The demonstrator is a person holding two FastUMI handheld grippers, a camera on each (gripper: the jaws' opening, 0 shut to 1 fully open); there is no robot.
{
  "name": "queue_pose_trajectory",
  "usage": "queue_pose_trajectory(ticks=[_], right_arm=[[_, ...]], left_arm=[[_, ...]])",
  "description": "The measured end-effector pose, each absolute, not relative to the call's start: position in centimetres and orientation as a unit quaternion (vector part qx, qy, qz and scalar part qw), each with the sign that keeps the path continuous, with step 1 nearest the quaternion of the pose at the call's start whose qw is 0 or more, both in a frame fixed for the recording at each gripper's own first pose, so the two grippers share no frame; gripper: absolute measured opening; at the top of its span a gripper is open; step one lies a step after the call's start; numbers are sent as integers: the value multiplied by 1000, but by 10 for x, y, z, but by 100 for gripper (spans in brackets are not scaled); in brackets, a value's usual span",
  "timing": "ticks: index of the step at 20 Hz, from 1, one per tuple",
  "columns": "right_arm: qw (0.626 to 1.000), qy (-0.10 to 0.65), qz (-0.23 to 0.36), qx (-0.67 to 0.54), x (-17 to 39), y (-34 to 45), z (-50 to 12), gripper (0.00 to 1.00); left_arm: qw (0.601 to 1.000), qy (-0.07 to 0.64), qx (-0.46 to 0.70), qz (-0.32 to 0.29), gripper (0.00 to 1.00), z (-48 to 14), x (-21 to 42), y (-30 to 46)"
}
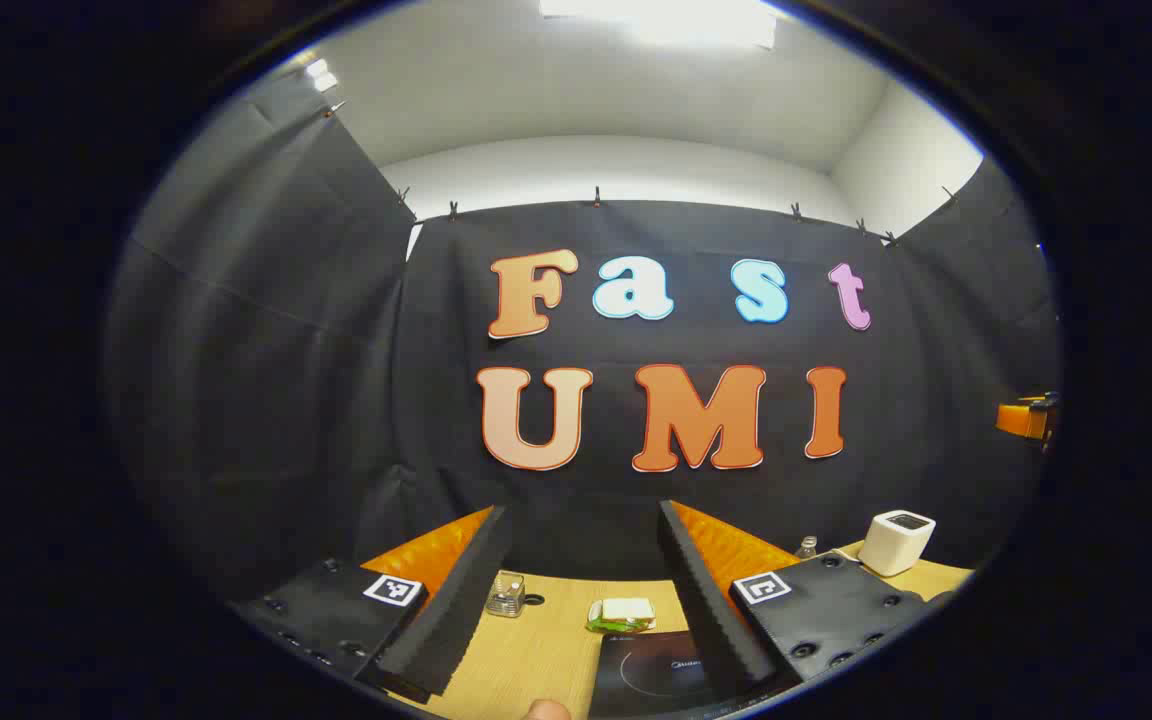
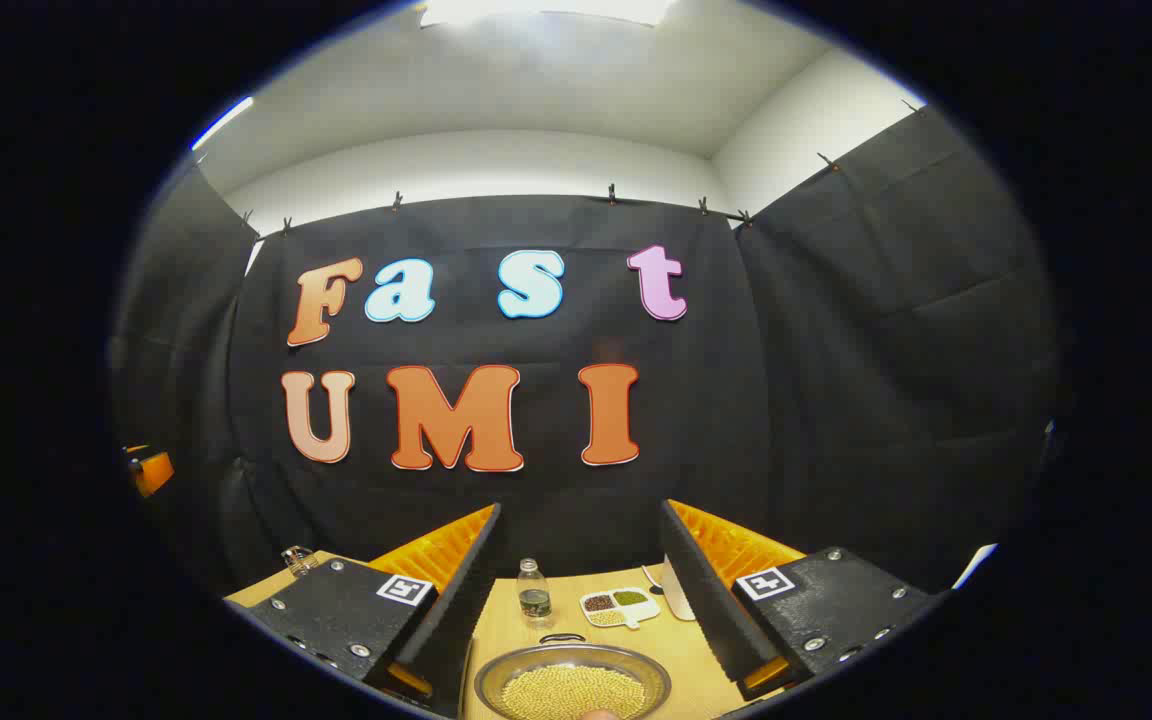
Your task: First push the handle of the pot to place it horizontally, then grasp the pot with both hands and set it on the induction cooktop.
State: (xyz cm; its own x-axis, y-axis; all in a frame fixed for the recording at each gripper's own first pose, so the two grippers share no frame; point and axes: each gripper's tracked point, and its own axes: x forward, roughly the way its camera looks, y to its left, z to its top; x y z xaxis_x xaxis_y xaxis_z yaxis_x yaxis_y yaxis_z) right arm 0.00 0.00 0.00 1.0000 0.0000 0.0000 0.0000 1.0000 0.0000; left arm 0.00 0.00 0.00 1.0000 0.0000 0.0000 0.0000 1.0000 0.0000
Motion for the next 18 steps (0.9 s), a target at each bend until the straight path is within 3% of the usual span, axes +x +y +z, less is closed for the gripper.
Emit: queue_pose_trajectory(ticks=[18], right_arm=[[1000, 13, 7, -20, -9, -4, -8, 93]], left_arm=[[999, 8, -8, -31, 98, 9, -2, -21]])
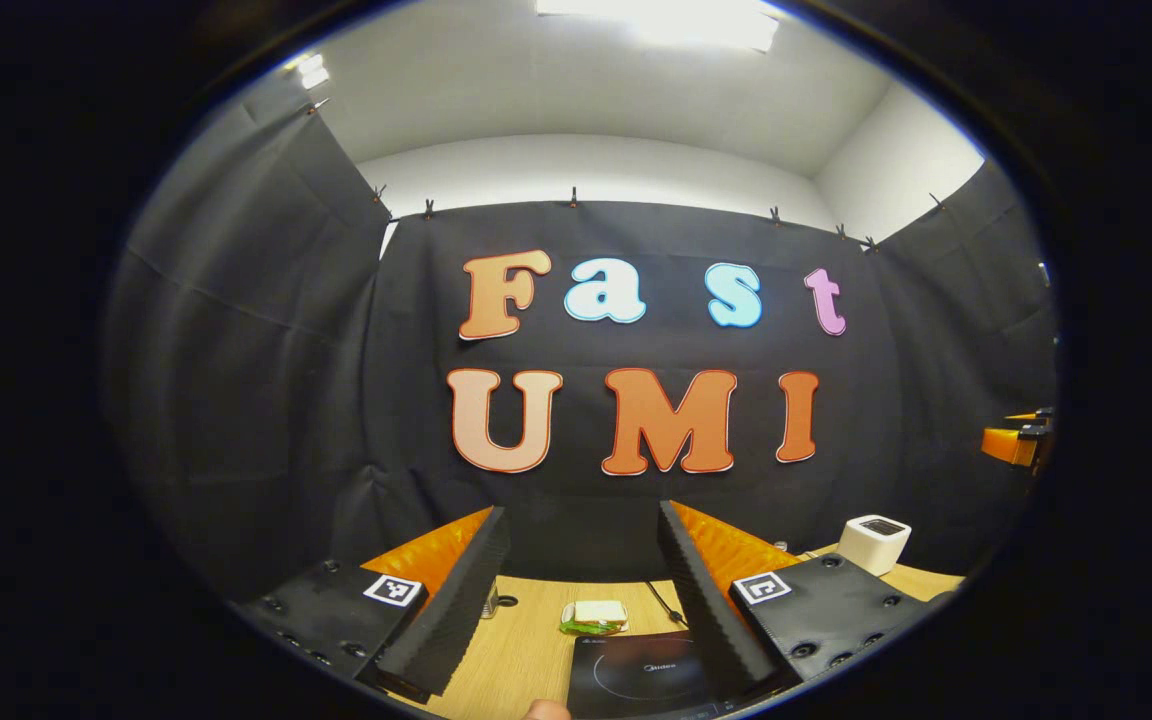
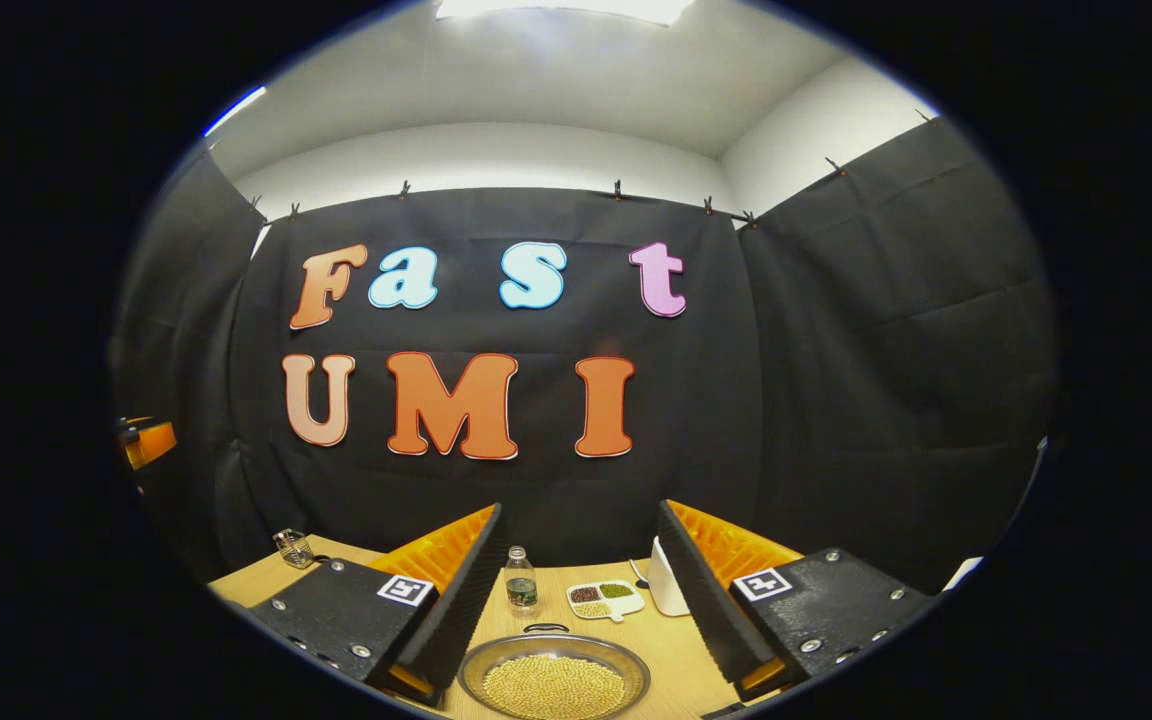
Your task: First push the handle of the pot to place it horizontally, then grasp the pot with both hands and set it on the induction cooktop.
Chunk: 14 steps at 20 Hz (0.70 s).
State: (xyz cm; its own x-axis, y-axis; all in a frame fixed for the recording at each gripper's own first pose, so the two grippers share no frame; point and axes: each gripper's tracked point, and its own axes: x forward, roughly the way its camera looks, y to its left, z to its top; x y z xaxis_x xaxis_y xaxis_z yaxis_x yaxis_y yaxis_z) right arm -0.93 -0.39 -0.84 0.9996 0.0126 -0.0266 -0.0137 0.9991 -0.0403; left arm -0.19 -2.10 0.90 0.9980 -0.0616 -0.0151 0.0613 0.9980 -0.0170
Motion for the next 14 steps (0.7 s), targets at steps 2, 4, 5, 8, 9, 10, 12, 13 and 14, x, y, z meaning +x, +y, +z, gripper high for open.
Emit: queue_pose_trajectory(ticks=[2, 4, 5, 8, 9, 10, 12, 13, 14], right_arm=[[1000, 16, 9, -24, -10, -2, -12, 88], [999, 19, 14, -30, -12, 1, -15, 81], [999, 21, 18, -30, -12, 4, -15, 76], [999, 24, 28, -39, -14, 9, -21, 70], [998, 26, 32, -42, -15, 11, -24, 58], [998, 27, 36, -39, -16, 14, -26, 58], [998, 36, 42, -30, -16, 16, -34, 43], [998, 41, 43, -25, -16, 16, -37, 32], [998, 45, 42, -23, -16, 16, -41, 28]], left_arm=[[1000, 6, -8, -29, 98, 11, -4, -19], [1000, 5, -7, -28, 98, 10, -5, -18], [1000, 6, -7, -28, 98, 9, -5, -18], [999, 10, -13, -29, 99, 9, -5, -16], [1000, 10, -13, -27, 99, 9, -5, -14], [1000, 11, -12, -25, 98, 9, -5, -13], [1000, 15, -10, -23, 96, 8, -6, -12], [999, 16, -11, -25, 99, 8, -8, -13], [999, 16, -11, -27, 99, 8, -9, -14]])
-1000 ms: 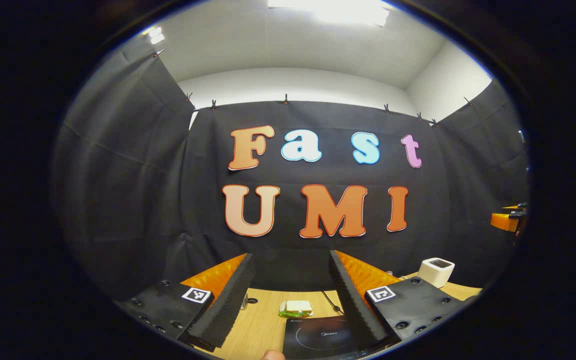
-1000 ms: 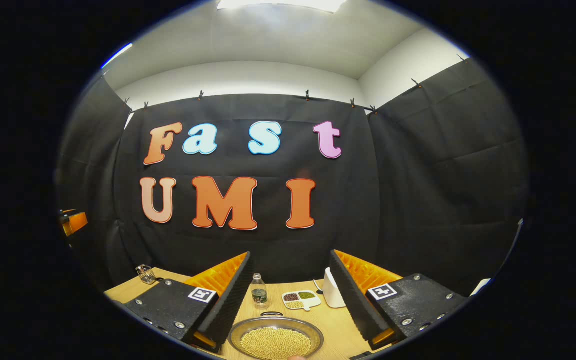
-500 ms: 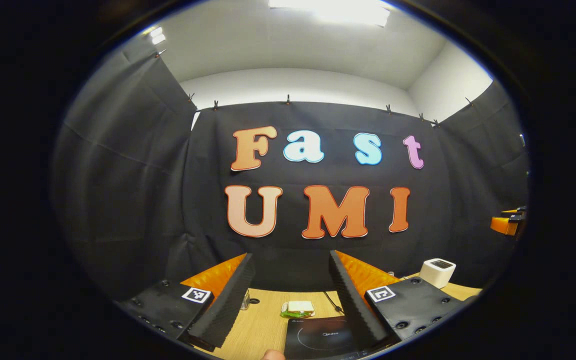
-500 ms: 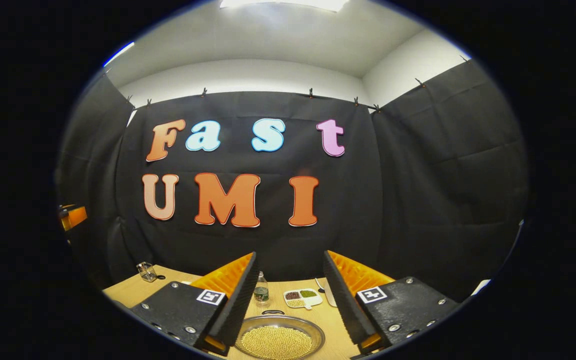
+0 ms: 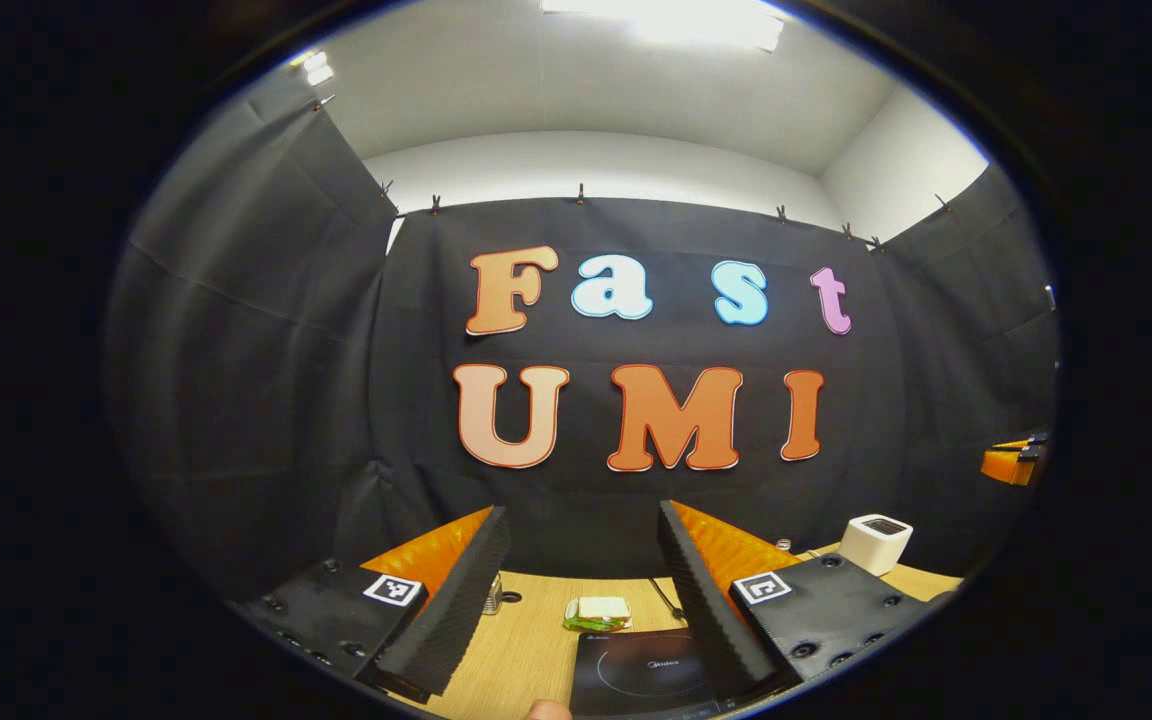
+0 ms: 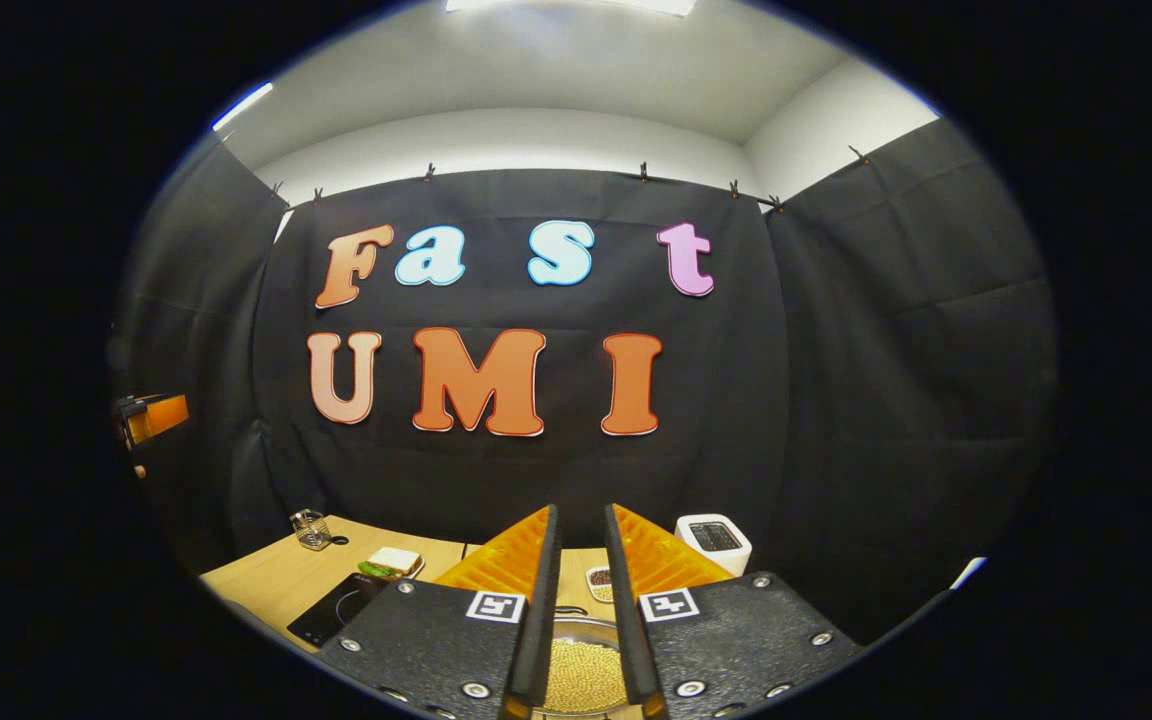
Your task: First push the handle of the pot to place it horizontally, then grasp the pot with both hands and set it on the induction cooktop.
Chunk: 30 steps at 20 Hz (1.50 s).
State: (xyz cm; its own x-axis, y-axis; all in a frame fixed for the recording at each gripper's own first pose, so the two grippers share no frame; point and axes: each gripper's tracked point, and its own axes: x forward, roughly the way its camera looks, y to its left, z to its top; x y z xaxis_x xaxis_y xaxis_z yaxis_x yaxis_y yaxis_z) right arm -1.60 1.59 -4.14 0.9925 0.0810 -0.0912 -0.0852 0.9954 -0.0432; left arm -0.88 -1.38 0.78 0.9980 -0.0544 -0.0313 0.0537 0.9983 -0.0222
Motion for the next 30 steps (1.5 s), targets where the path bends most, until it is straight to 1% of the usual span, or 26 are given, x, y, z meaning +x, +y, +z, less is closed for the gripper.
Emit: queue_pose_trajectory(ticks=[1, 5, 6, 9, 15, 16, 20, 23, 24, 30], right_arm=[[998, 49, 41, -24, -16, 16, -46, 23], [997, 67, 35, -32, -17, 13, -67, 8], [996, 74, 35, -35, -18, 14, -75, 6], [994, 99, 43, -34, -22, 19, -100, 0], [986, 156, 57, -26, -35, 28, -159, 0], [985, 165, 54, -25, -37, 26, -169, 0], [978, 200, 51, -27, -51, 27, -208, 0], [970, 232, 55, -40, -63, 26, -241, 0], [968, 242, 54, -45, -66, 24, -251, 0], [949, 309, 56, -33, -93, 19, -312, 0]], left_arm=[[999, 16, -10, -28, 99, 8, -10, -14], [1000, 13, -6, -26, 98, 10, -8, -12], [1000, 14, -7, -26, 99, 10, -8, -11], [999, 18, -10, -25, 98, 7, -8, -10], [999, 24, -12, -26, 99, 3, -7, -8], [999, 24, -11, -26, 98, 3, -7, -8], [999, 27, -11, -26, 99, 0, -5, -7], [999, 31, -17, -26, 98, -2, -2, -8], [999, 33, -19, -29, 99, -4, -1, -10], [999, 33, -19, -37, 99, -5, -2, -17]])
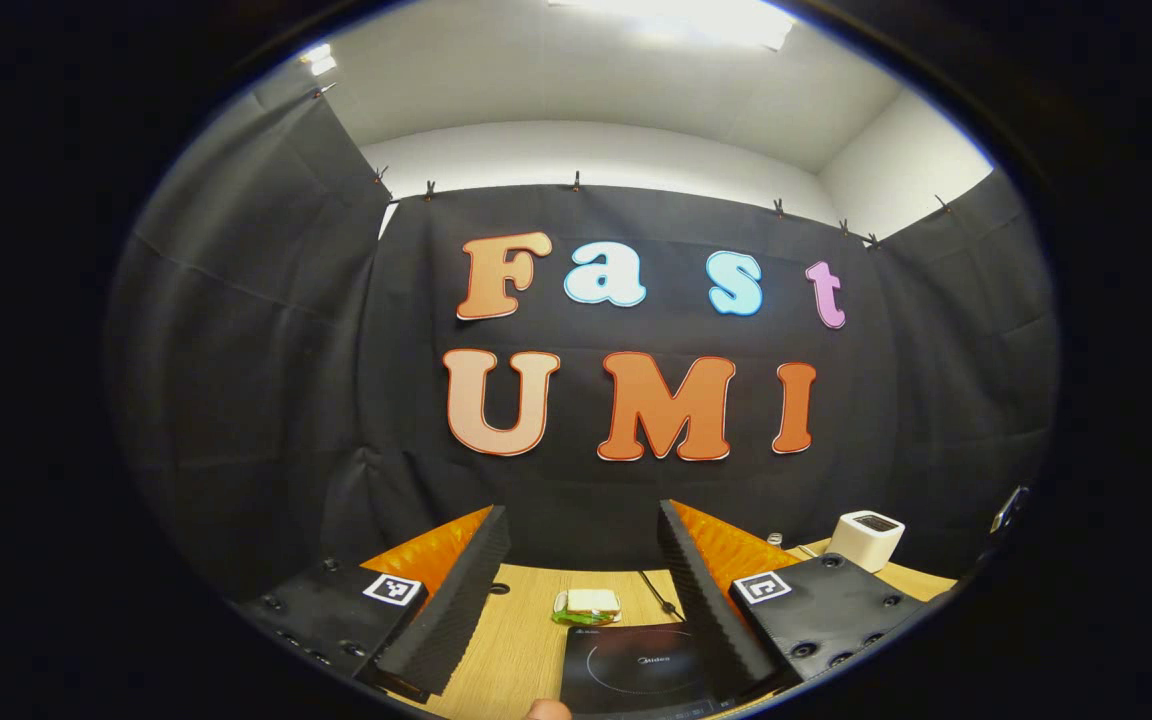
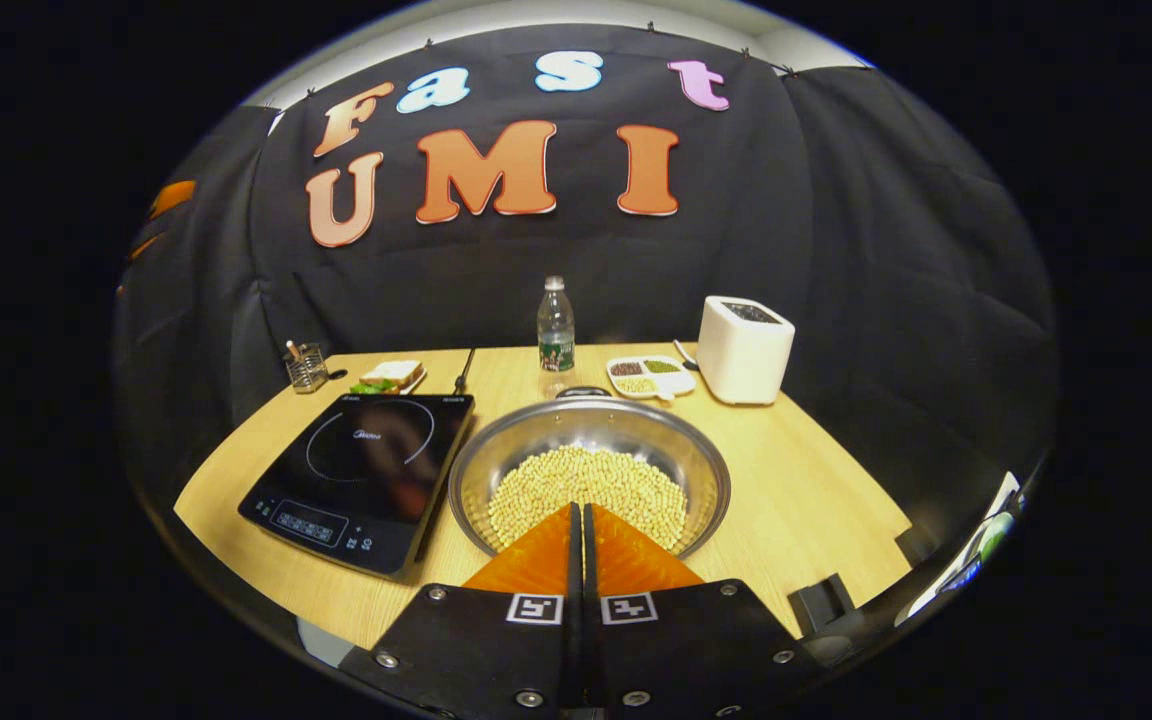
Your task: First push the handle of the pot to place it horizontally, then grasp the pot with both hands and set it on the induction cooktop.
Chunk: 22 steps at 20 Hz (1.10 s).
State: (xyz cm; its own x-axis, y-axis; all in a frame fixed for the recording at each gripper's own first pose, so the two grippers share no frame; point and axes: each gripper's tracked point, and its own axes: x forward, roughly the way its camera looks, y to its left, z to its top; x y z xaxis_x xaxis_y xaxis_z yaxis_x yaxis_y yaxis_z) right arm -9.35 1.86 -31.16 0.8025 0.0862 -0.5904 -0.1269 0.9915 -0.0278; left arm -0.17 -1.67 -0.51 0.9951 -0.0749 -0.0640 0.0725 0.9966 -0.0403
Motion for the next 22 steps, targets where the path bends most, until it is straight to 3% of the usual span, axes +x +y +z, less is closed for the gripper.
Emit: queue_pose_trajectory(ticks=[12, 22], right_arm=[[918, 384, 97, -22, -123, 51, -374, 0], [910, 404, 91, -19, -125, 43, -385, 0]], left_arm=[[998, 47, -9, -41, 99, -15, -4, -25], [997, 59, -10, -40, 99, -22, 3, -27]])
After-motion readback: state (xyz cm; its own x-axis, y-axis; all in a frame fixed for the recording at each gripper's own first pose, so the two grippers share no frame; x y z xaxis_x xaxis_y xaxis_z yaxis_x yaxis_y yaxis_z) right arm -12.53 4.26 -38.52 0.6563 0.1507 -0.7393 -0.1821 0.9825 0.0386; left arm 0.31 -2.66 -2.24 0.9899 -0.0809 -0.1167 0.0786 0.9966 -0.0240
